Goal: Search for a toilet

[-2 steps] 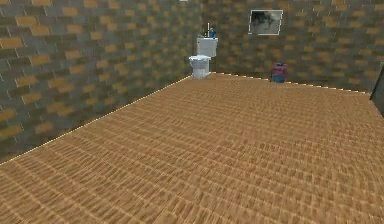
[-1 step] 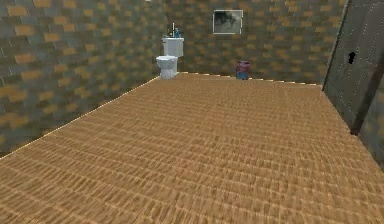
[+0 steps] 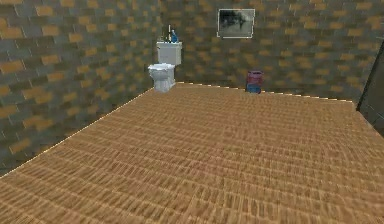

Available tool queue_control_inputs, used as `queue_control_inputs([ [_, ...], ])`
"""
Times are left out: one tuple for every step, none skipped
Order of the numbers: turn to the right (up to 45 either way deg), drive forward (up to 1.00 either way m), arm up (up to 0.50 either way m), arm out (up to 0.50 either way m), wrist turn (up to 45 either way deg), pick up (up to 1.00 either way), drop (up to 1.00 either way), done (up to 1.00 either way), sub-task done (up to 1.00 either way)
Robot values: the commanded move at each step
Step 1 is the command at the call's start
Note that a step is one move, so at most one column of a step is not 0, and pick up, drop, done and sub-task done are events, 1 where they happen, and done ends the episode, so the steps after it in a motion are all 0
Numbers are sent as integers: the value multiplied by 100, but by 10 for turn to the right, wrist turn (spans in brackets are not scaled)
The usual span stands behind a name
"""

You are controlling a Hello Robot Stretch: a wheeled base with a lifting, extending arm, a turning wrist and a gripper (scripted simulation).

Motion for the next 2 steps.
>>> queue_control_inputs([
  [0,100,0,0,0,0,0,0,0],
  [0,100,0,0,0,0,0,0,0],
])
